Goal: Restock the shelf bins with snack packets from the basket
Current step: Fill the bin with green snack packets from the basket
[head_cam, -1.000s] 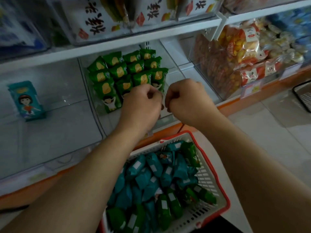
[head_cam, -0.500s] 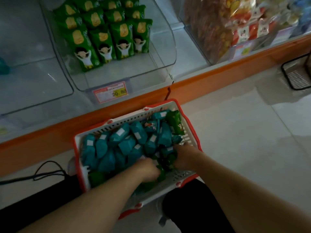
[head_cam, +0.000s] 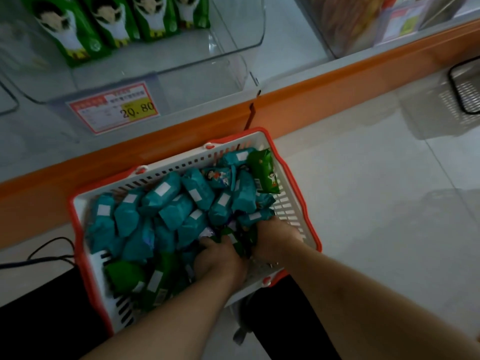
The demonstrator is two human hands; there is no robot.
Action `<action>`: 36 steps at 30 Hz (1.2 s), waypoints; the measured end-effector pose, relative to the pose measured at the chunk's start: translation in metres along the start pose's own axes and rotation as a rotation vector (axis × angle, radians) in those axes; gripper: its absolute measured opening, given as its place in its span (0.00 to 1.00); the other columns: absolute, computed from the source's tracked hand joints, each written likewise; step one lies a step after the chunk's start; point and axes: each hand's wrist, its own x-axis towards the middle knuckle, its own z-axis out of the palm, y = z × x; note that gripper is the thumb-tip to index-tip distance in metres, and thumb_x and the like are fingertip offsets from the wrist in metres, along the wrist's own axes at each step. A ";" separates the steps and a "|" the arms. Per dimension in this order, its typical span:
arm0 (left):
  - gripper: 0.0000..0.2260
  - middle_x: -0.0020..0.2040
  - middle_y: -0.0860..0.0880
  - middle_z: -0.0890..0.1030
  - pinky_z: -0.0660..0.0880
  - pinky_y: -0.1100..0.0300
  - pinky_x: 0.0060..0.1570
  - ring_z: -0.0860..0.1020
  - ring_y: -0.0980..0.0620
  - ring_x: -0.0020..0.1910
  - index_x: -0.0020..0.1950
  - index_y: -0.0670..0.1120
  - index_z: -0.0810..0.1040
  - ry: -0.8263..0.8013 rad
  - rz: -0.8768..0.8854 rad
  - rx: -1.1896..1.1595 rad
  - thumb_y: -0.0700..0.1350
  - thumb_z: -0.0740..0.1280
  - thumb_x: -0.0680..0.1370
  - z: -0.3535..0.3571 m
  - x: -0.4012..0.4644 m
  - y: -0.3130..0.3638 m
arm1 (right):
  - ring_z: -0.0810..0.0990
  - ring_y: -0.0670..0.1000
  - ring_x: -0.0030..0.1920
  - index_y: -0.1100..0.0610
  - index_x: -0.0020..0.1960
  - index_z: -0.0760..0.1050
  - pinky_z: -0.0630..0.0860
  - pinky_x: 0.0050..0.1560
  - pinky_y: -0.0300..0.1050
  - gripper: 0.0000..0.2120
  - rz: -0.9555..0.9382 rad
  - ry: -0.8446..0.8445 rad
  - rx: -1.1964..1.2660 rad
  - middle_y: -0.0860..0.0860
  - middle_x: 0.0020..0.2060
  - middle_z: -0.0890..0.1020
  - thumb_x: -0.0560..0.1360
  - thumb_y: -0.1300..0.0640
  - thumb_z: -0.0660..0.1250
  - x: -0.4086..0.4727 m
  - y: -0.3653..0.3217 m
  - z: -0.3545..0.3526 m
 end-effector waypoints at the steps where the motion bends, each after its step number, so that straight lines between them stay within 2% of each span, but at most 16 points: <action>1: 0.30 0.76 0.37 0.57 0.74 0.48 0.62 0.73 0.36 0.67 0.79 0.51 0.60 -0.013 -0.029 -0.046 0.62 0.62 0.81 -0.002 0.000 0.002 | 0.81 0.56 0.47 0.48 0.60 0.79 0.78 0.43 0.48 0.20 0.001 -0.017 0.022 0.51 0.49 0.80 0.69 0.45 0.72 0.000 0.001 -0.002; 4: 0.33 0.79 0.38 0.57 0.71 0.47 0.70 0.68 0.38 0.73 0.81 0.46 0.55 -0.064 -0.128 -0.123 0.56 0.65 0.82 -0.007 0.003 -0.001 | 0.80 0.54 0.42 0.49 0.54 0.80 0.78 0.41 0.47 0.16 -0.003 -0.042 0.063 0.50 0.43 0.80 0.69 0.45 0.72 -0.003 0.004 -0.011; 7: 0.31 0.79 0.40 0.60 0.70 0.46 0.71 0.67 0.40 0.73 0.81 0.50 0.61 -0.041 -0.021 -0.110 0.58 0.63 0.81 -0.013 0.005 -0.013 | 0.78 0.53 0.40 0.51 0.50 0.77 0.77 0.40 0.44 0.14 -0.003 -0.048 0.095 0.50 0.38 0.77 0.68 0.45 0.70 -0.014 0.003 -0.028; 9: 0.28 0.74 0.42 0.68 0.74 0.47 0.67 0.73 0.41 0.69 0.76 0.50 0.68 -0.035 0.024 -0.153 0.58 0.66 0.79 -0.025 -0.002 -0.020 | 0.79 0.53 0.42 0.52 0.53 0.79 0.77 0.40 0.43 0.19 -0.019 -0.054 0.114 0.50 0.41 0.79 0.66 0.44 0.70 -0.024 0.006 -0.042; 12: 0.20 0.60 0.45 0.78 0.81 0.49 0.58 0.80 0.43 0.57 0.65 0.48 0.77 -0.057 0.085 -0.238 0.58 0.69 0.78 -0.062 -0.036 -0.027 | 0.82 0.51 0.49 0.51 0.58 0.81 0.82 0.50 0.45 0.26 -0.059 -0.055 0.196 0.50 0.50 0.83 0.62 0.42 0.73 -0.049 0.011 -0.067; 15: 0.16 0.55 0.46 0.80 0.83 0.52 0.51 0.82 0.44 0.53 0.57 0.47 0.77 -0.111 0.176 -0.306 0.58 0.70 0.78 -0.103 -0.072 -0.037 | 0.81 0.48 0.50 0.47 0.53 0.82 0.78 0.48 0.41 0.18 -0.076 -0.041 0.344 0.46 0.47 0.83 0.65 0.46 0.79 -0.084 0.016 -0.102; 18: 0.13 0.54 0.46 0.80 0.84 0.50 0.51 0.82 0.45 0.53 0.58 0.50 0.75 -0.112 0.227 -0.445 0.54 0.72 0.79 -0.150 -0.117 -0.046 | 0.84 0.46 0.46 0.51 0.48 0.88 0.79 0.45 0.40 0.16 -0.061 -0.021 0.517 0.45 0.44 0.86 0.63 0.47 0.82 -0.121 0.020 -0.138; 19: 0.14 0.54 0.46 0.80 0.84 0.50 0.50 0.82 0.45 0.52 0.60 0.50 0.75 -0.094 0.242 -0.500 0.53 0.73 0.79 -0.166 -0.134 -0.050 | 0.85 0.47 0.46 0.52 0.47 0.88 0.82 0.47 0.42 0.16 -0.054 0.000 0.581 0.46 0.44 0.87 0.62 0.48 0.83 -0.134 0.022 -0.149; 21: 0.15 0.52 0.47 0.81 0.82 0.55 0.41 0.83 0.47 0.48 0.63 0.52 0.75 -0.049 0.293 -0.612 0.52 0.73 0.79 -0.195 -0.163 -0.059 | 0.87 0.52 0.47 0.54 0.47 0.89 0.84 0.51 0.49 0.15 -0.067 0.052 0.705 0.50 0.43 0.89 0.62 0.51 0.83 -0.161 0.025 -0.168; 23: 0.12 0.50 0.48 0.83 0.78 0.58 0.36 0.84 0.48 0.44 0.60 0.55 0.76 -0.010 0.347 -0.711 0.50 0.74 0.79 -0.217 -0.187 -0.067 | 0.88 0.57 0.47 0.58 0.49 0.88 0.84 0.49 0.51 0.14 -0.124 0.091 0.847 0.54 0.43 0.89 0.66 0.56 0.83 -0.189 0.027 -0.184; 25: 0.10 0.50 0.48 0.84 0.77 0.56 0.39 0.85 0.46 0.47 0.55 0.56 0.77 0.037 0.409 -0.820 0.49 0.75 0.78 -0.234 -0.209 -0.074 | 0.88 0.59 0.49 0.62 0.52 0.86 0.82 0.42 0.44 0.11 -0.207 0.125 1.012 0.57 0.45 0.89 0.71 0.61 0.79 -0.218 0.026 -0.199; 27: 0.09 0.50 0.49 0.86 0.77 0.54 0.40 0.85 0.45 0.48 0.51 0.56 0.78 0.076 0.488 -0.951 0.48 0.77 0.76 -0.250 -0.227 -0.080 | 0.88 0.57 0.48 0.63 0.54 0.85 0.82 0.41 0.41 0.10 -0.300 0.176 1.168 0.57 0.47 0.89 0.73 0.65 0.76 -0.242 0.022 -0.215; 30: 0.12 0.54 0.50 0.85 0.81 0.52 0.42 0.86 0.48 0.46 0.55 0.56 0.80 0.162 0.626 -1.110 0.47 0.78 0.75 -0.270 -0.243 -0.084 | 0.86 0.61 0.55 0.62 0.56 0.85 0.80 0.63 0.59 0.17 -0.404 0.264 1.361 0.59 0.52 0.88 0.68 0.61 0.78 -0.261 0.013 -0.236; 32: 0.15 0.56 0.51 0.85 0.84 0.49 0.49 0.86 0.50 0.48 0.57 0.58 0.81 0.272 0.689 -1.196 0.50 0.79 0.74 -0.283 -0.245 -0.085 | 0.84 0.66 0.59 0.64 0.58 0.84 0.74 0.69 0.65 0.21 -0.449 0.310 1.496 0.62 0.55 0.86 0.67 0.59 0.79 -0.261 0.002 -0.251; 34: 0.15 0.59 0.54 0.83 0.84 0.50 0.51 0.85 0.51 0.51 0.58 0.60 0.80 0.400 0.704 -1.228 0.55 0.78 0.74 -0.291 -0.242 -0.084 | 0.83 0.67 0.61 0.64 0.60 0.83 0.73 0.69 0.66 0.20 -0.478 0.357 1.589 0.63 0.56 0.86 0.69 0.60 0.78 -0.257 -0.014 -0.262; 36: 0.16 0.61 0.56 0.81 0.83 0.50 0.54 0.83 0.52 0.55 0.62 0.60 0.79 0.559 0.677 -1.183 0.57 0.76 0.76 -0.294 -0.232 -0.081 | 0.85 0.63 0.56 0.62 0.60 0.83 0.80 0.61 0.61 0.17 -0.499 0.396 1.639 0.62 0.54 0.87 0.73 0.61 0.77 -0.248 -0.033 -0.272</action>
